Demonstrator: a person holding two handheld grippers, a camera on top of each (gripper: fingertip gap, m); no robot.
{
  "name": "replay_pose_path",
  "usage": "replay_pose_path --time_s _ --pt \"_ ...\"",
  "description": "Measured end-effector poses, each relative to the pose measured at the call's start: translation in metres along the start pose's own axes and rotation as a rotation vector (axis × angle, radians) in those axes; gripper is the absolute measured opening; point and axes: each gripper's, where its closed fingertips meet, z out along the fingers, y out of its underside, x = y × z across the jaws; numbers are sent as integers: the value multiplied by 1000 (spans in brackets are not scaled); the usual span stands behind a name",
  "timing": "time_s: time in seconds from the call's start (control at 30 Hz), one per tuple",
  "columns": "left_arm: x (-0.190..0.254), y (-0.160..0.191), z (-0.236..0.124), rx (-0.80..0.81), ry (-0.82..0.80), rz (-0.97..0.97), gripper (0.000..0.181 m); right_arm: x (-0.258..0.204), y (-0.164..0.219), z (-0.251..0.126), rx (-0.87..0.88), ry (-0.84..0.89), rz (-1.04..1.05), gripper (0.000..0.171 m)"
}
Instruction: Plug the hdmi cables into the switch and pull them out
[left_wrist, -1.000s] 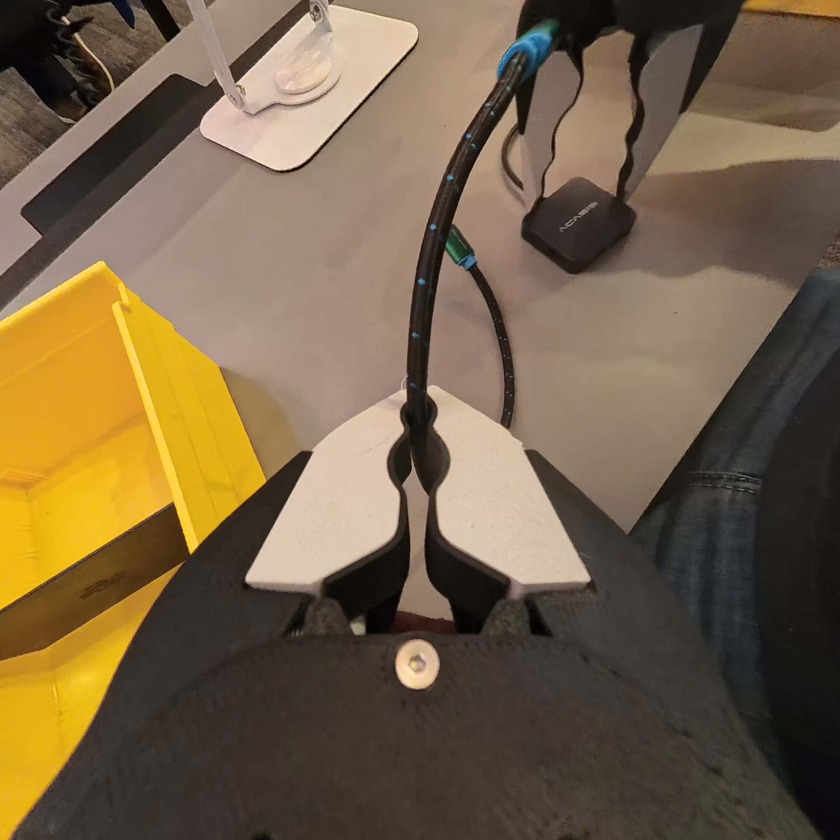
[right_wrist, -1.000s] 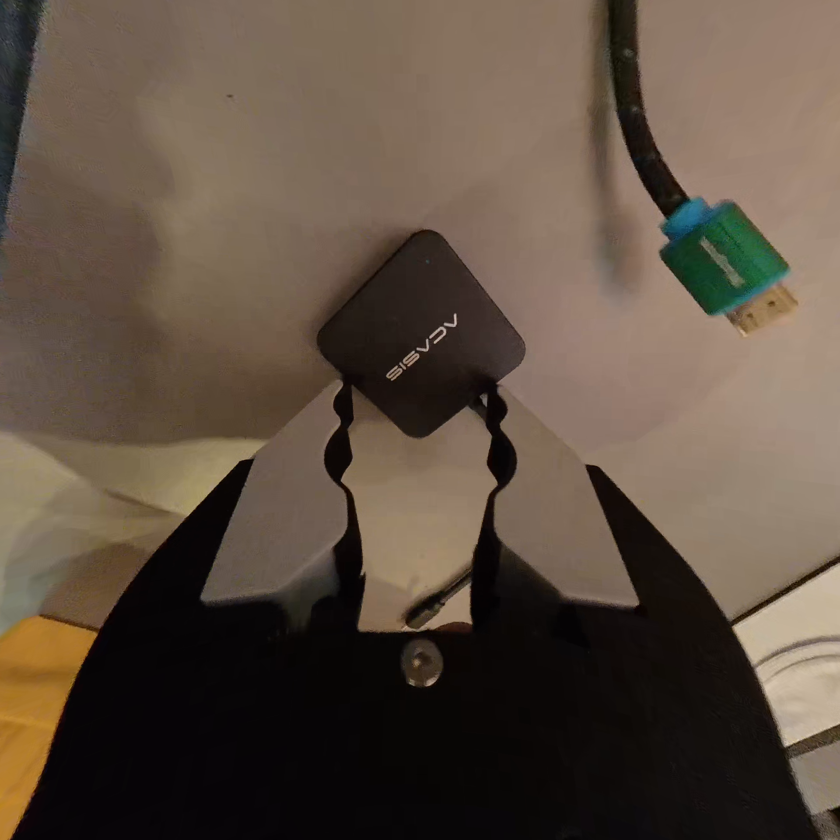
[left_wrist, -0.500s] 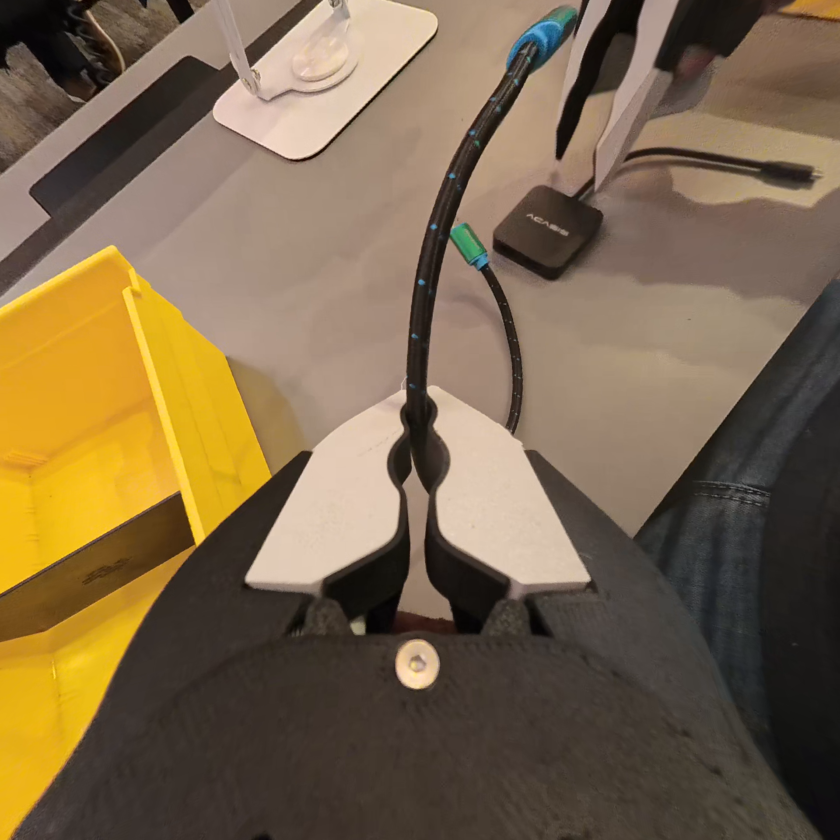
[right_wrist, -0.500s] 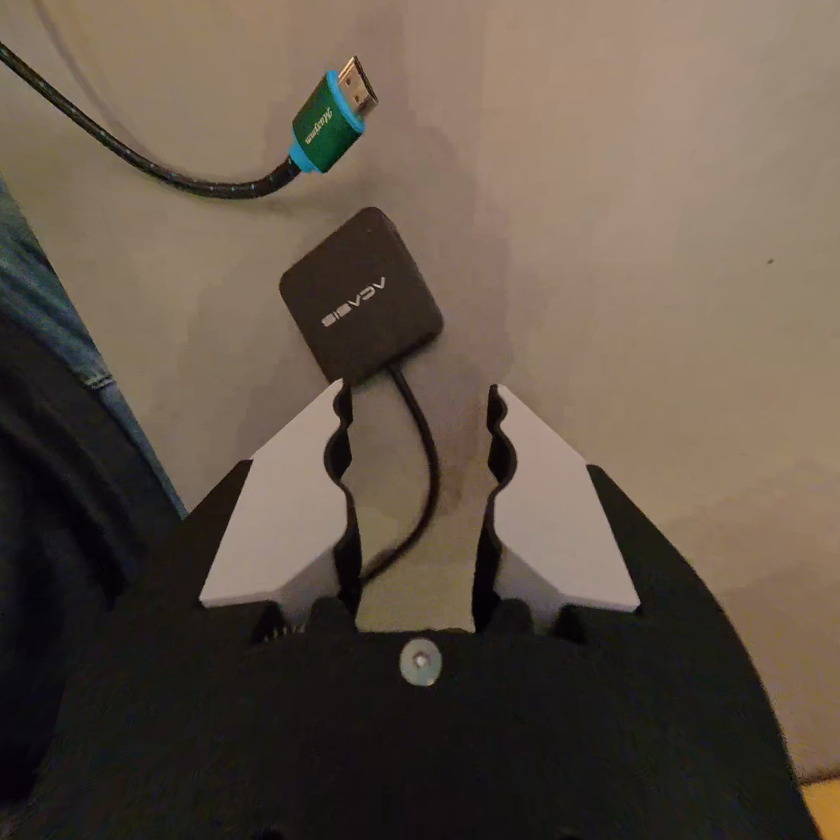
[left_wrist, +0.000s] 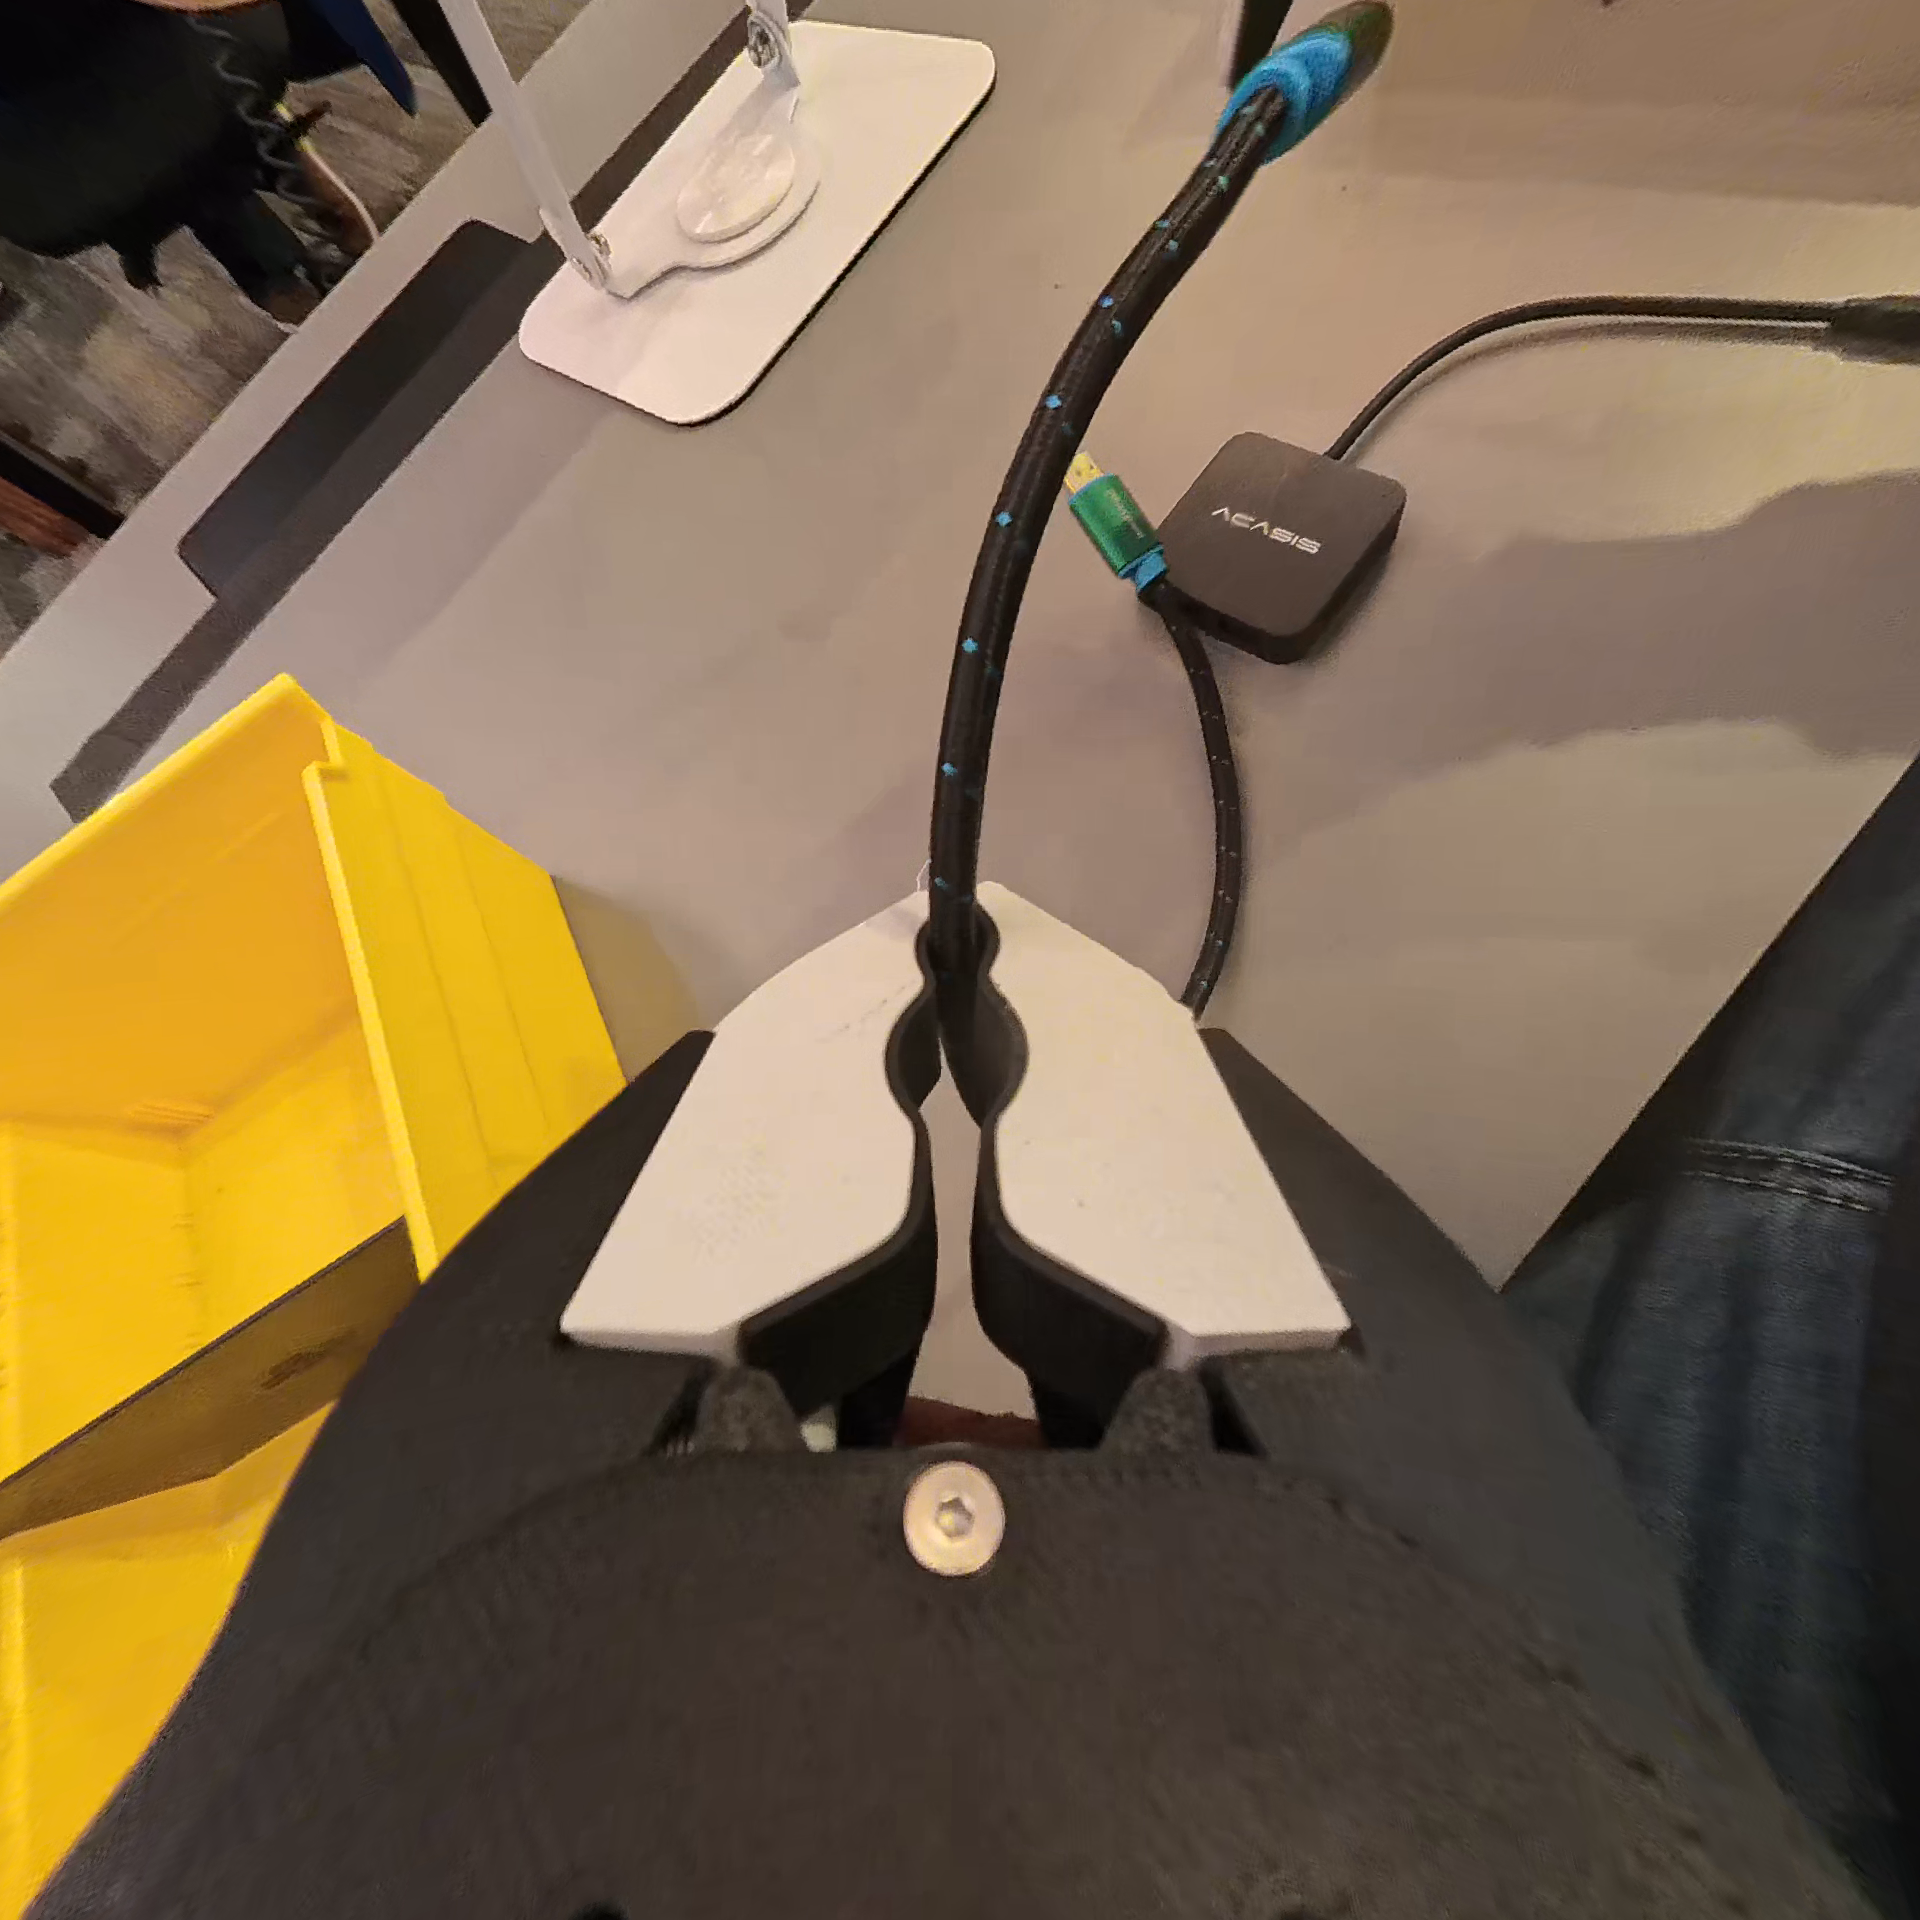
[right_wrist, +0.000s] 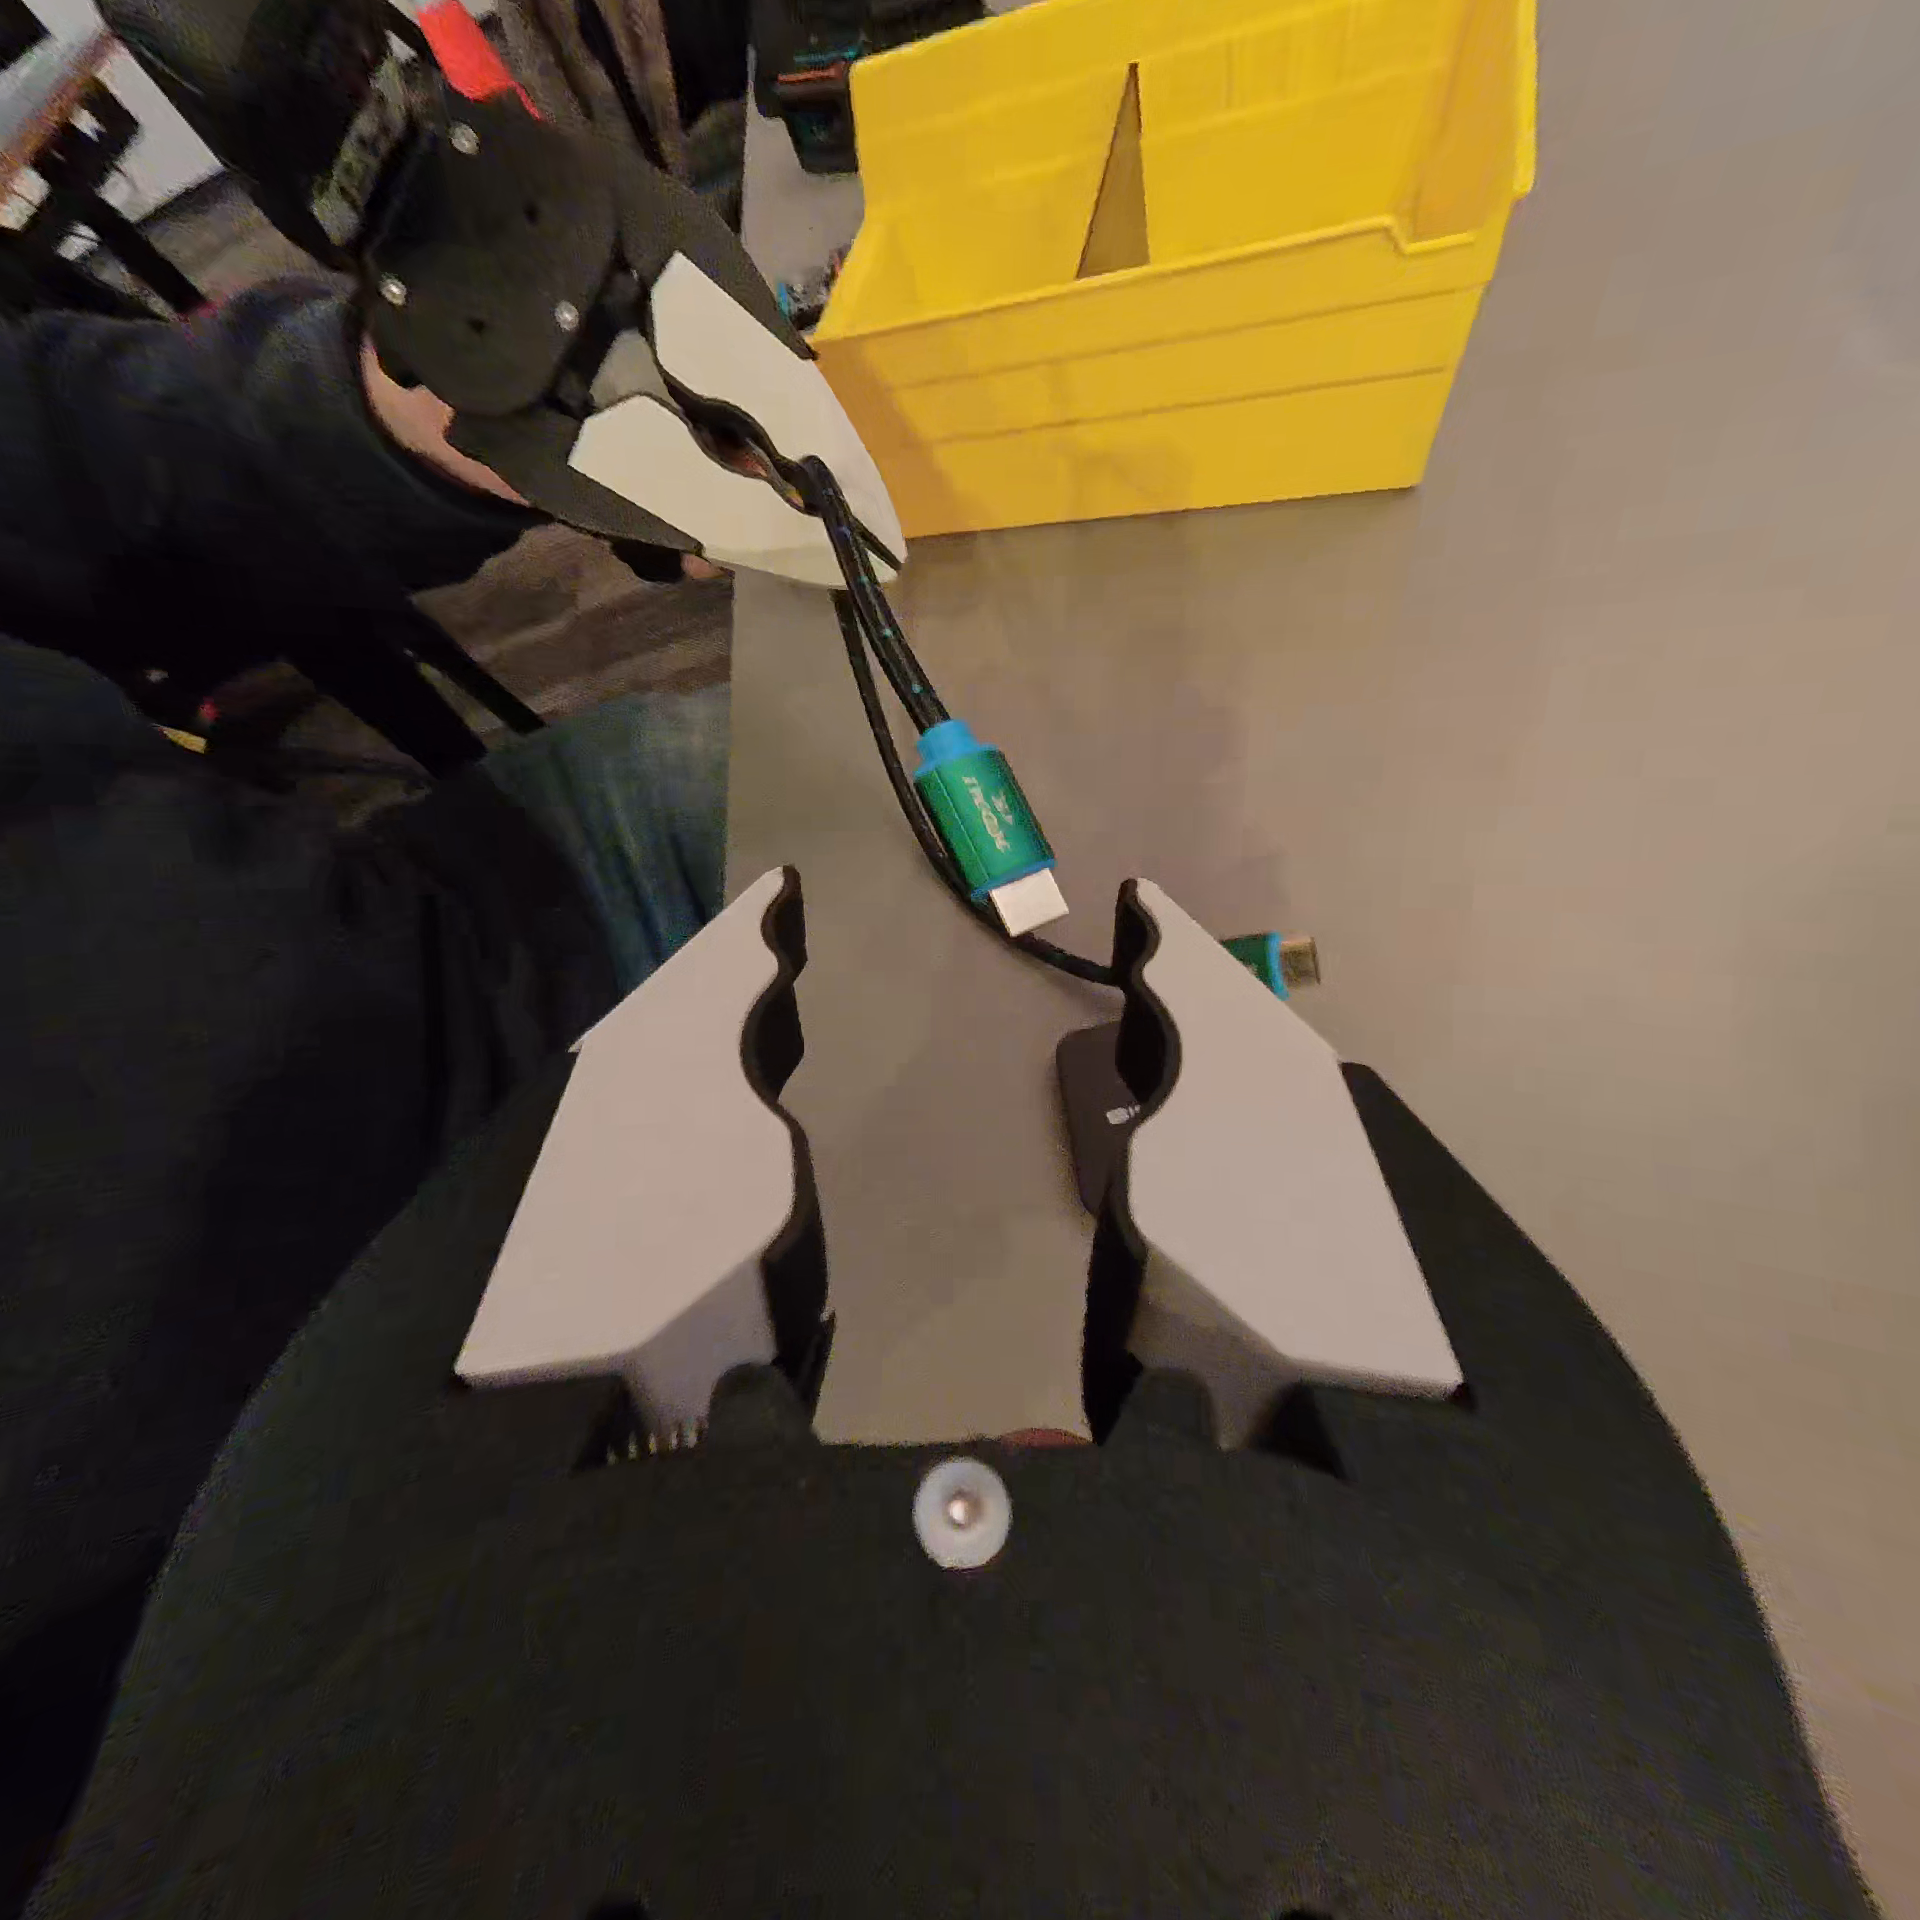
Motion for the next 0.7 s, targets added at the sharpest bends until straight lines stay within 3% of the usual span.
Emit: replay_pose_path --time_s 0.23,0.3,0.4,0.5,0.6,0.7 --pt "2 -9 -3 54 -77 72 0 -18 -19 5 222 -181 84 21" --pt "3 -13 -4 69 -79 71 0 -17 -14 6 214 -171 73 7" --pt "2 -13 -4 69 -79 51 0 -8 -8 7 192 -110 55 60" --pt "3 -17 -5 99 -59 32 0 -8 -2 5 172 -145 51 61" --pt "1 -19 -4 93 -72 54 0 -15 -5 5 208 -230 62 28" --pt "-1 -19 -4 91 -73 54 0 -17 -14 2 269 -273 82 20"
